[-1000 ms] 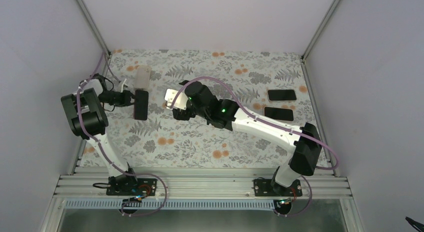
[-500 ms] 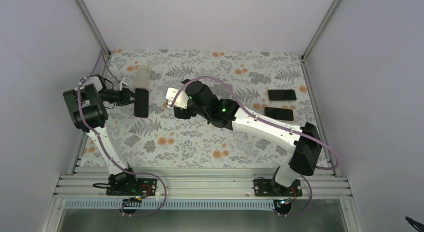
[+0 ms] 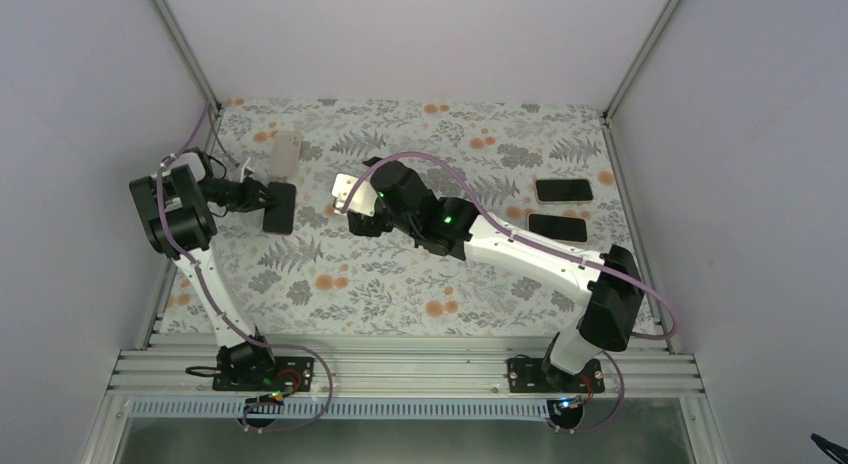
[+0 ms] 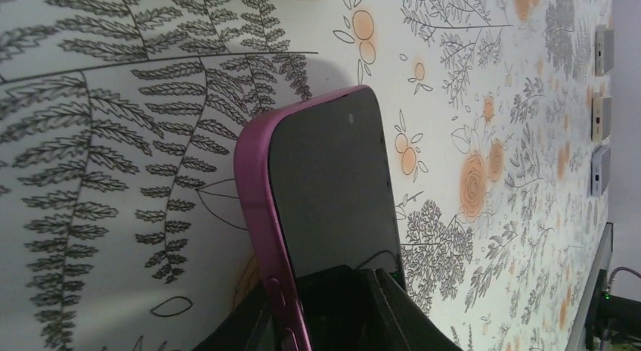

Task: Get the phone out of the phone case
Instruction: Place the phone at the center of the board.

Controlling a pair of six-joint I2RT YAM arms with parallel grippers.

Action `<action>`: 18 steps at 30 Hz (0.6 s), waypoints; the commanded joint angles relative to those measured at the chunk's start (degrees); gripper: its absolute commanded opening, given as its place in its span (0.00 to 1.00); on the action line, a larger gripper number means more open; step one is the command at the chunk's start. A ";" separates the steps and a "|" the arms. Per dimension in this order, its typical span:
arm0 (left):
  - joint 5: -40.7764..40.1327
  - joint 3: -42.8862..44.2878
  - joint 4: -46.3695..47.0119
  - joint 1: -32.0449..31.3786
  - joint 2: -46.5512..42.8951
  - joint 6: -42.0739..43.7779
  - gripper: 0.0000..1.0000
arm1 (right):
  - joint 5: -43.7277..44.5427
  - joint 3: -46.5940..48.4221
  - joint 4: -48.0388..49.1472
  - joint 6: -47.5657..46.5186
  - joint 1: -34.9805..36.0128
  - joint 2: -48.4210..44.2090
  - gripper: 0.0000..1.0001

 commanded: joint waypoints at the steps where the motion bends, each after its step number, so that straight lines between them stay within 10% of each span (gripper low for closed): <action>1: -8.09 1.26 6.16 0.47 1.62 1.63 0.27 | 0.83 1.07 0.98 -0.05 -0.40 0.32 0.99; 18: -15.29 -6.19 15.94 0.45 -10.96 -6.07 0.57 | -2.38 2.32 -0.97 2.32 -3.76 -1.41 0.99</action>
